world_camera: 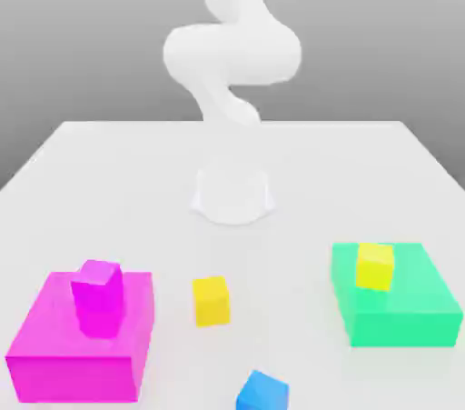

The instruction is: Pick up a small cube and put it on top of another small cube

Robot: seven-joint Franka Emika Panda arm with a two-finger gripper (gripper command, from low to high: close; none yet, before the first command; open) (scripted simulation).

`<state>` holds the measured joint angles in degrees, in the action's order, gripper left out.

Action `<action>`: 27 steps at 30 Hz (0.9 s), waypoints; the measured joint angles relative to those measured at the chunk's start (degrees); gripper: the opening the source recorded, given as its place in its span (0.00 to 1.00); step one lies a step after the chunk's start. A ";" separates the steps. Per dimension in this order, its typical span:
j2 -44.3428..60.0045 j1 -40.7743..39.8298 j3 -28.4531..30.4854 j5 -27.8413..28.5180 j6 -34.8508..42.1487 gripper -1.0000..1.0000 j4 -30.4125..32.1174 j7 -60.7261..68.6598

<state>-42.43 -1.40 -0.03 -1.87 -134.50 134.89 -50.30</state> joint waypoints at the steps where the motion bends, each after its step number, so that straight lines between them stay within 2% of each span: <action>1: 1.48 -0.60 -0.10 -0.78 -1.16 0.50 1.34 -1.95; 10: 13.95 -5.26 -2.96 -6.03 -10.82 0.50 12.48 -19.21; 17: 23.44 -8.45 -6.35 -7.84 -18.41 0.50 21.10 -34.26; 23: 31.40 -11.87 -9.75 -6.98 -25.08 0.50 28.56 -49.00; 27: 36.58 -14.77 -11.57 -3.22 -29.62 0.50 33.59 -61.06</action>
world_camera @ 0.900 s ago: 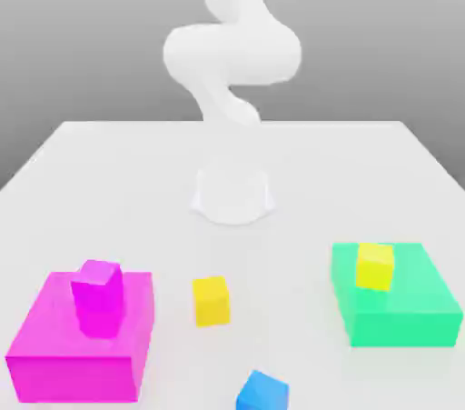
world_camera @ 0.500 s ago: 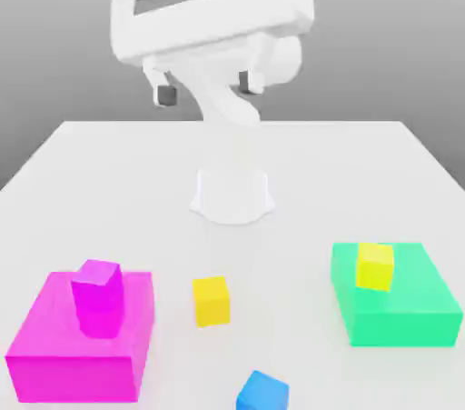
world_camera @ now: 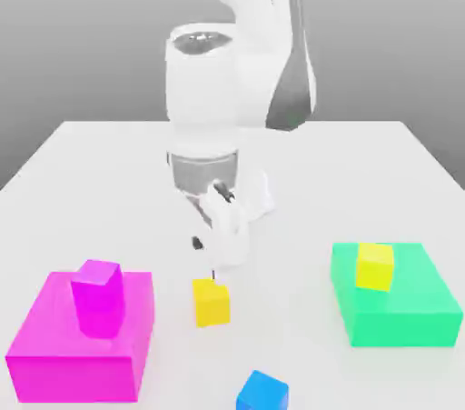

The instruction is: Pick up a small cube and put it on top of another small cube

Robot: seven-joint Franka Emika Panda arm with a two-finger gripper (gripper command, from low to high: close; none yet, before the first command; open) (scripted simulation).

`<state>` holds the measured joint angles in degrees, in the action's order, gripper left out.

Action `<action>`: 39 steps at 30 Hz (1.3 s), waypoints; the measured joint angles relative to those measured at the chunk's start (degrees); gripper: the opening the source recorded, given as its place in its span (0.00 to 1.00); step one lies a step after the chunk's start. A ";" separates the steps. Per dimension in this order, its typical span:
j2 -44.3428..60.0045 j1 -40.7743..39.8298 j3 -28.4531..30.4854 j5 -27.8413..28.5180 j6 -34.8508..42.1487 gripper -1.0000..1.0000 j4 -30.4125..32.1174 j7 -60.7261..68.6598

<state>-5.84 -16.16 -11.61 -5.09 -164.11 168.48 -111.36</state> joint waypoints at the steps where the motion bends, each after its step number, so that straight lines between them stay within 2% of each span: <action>1: 1.31 -0.48 -0.13 1.02 -1.08 0.50 0.45 -1.82; 6: 8.16 -1.77 0.69 6.64 -6.59 0.50 -0.34 -6.44; 10: 13.79 2.32 6.04 11.85 -11.22 0.50 -1.32 -10.18; 13: 17.97 6.41 10.25 13.05 -14.78 0.50 -1.83 -11.41; 14: 19.02 7.36 11.12 13.05 -15.67 0.00 -1.93 -11.54; 22: 18.21 6.81 10.60 12.95 -15.11 0.00 -1.87 -11.34; 29: 8.86 2.63 4.68 6.33 -7.33 0.00 -0.45 -6.29; 34: 2.14 4.23 4.51 3.12 -1.70 0.00 0.86 -4.23; 39: -2.57 11.44 0.62 -0.40 6.34 0.00 -2.52 2.88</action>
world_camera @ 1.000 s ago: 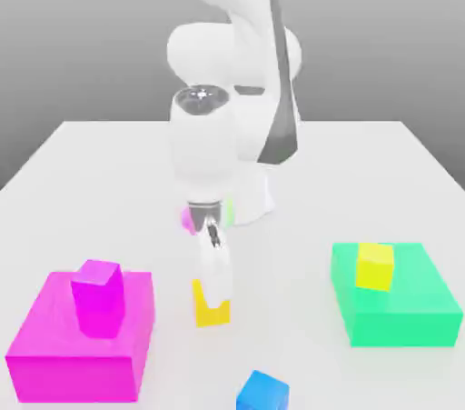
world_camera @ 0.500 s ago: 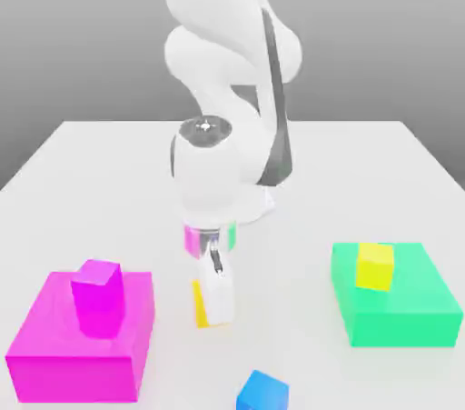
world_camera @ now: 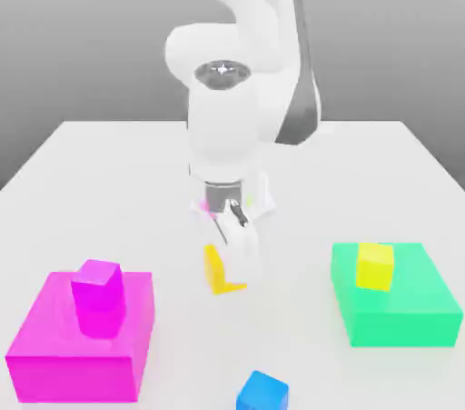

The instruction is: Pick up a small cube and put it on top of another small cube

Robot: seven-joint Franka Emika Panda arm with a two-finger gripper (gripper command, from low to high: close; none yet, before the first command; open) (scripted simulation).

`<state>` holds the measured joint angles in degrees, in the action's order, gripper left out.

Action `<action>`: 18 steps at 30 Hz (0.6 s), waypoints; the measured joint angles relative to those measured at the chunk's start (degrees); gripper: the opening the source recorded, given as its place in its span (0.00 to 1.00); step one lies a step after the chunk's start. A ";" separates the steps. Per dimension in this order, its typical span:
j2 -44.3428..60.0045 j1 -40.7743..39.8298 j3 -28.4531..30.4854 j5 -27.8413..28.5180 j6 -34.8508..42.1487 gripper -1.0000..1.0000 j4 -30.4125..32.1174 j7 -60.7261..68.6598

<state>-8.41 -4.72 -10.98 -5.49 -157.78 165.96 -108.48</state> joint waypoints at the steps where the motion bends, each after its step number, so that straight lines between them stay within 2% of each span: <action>1: -0.91 1.68 -0.84 -0.56 1.69 0.00 -0.82 1.48; 10: -9.14 16.45 -8.59 -4.19 16.84 0.00 -8.25 13.91; 12: -8.15 17.97 -9.87 -4.00 16.35 0.00 -8.74 14.89; 15: -2.65 17.55 -11.14 -2.14 10.05 0.00 -7.82 13.79; 16: -0.64 17.31 -11.39 -1.26 7.71 1.00 -7.42 13.16; 18: -0.64 17.31 -11.39 -1.26 7.71 1.00 -7.42 13.16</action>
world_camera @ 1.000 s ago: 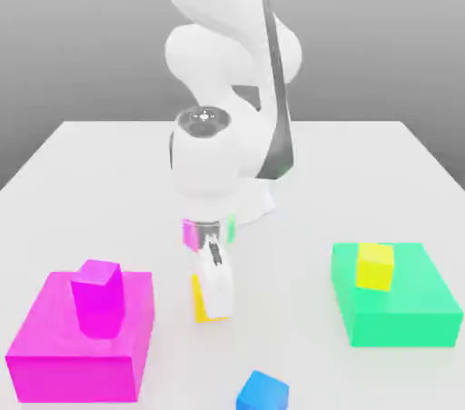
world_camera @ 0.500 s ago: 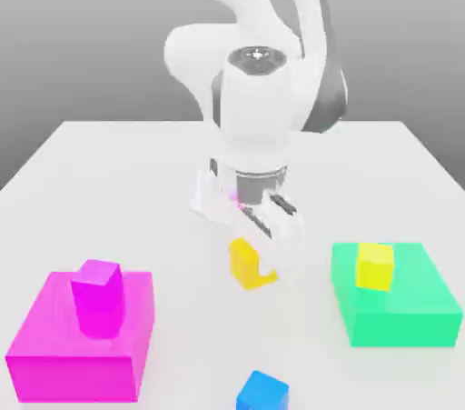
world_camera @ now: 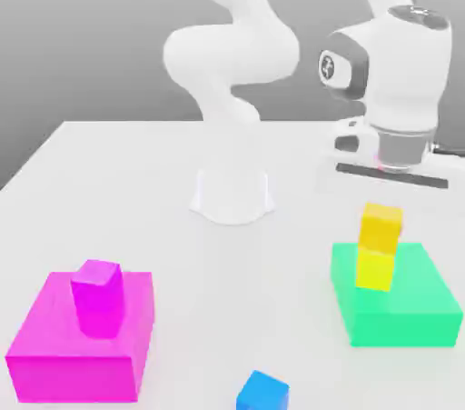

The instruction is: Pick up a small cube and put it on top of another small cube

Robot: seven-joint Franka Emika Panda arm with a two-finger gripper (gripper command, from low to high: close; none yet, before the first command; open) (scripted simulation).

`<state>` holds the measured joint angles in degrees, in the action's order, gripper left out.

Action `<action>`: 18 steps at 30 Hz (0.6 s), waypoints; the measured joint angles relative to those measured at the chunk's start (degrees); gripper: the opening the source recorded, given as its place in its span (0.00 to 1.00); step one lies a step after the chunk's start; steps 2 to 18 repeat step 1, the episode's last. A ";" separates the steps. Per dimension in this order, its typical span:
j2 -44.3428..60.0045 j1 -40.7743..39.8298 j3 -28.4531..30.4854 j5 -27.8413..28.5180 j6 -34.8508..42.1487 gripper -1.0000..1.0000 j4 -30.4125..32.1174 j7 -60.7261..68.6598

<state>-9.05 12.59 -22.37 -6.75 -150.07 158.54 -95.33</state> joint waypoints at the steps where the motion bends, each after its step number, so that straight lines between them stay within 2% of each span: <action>1: 0.00 0.00 0.00 0.00 0.00 1.00 0.00 0.00; 18: 0.00 0.00 0.00 0.00 0.00 1.00 0.00 0.00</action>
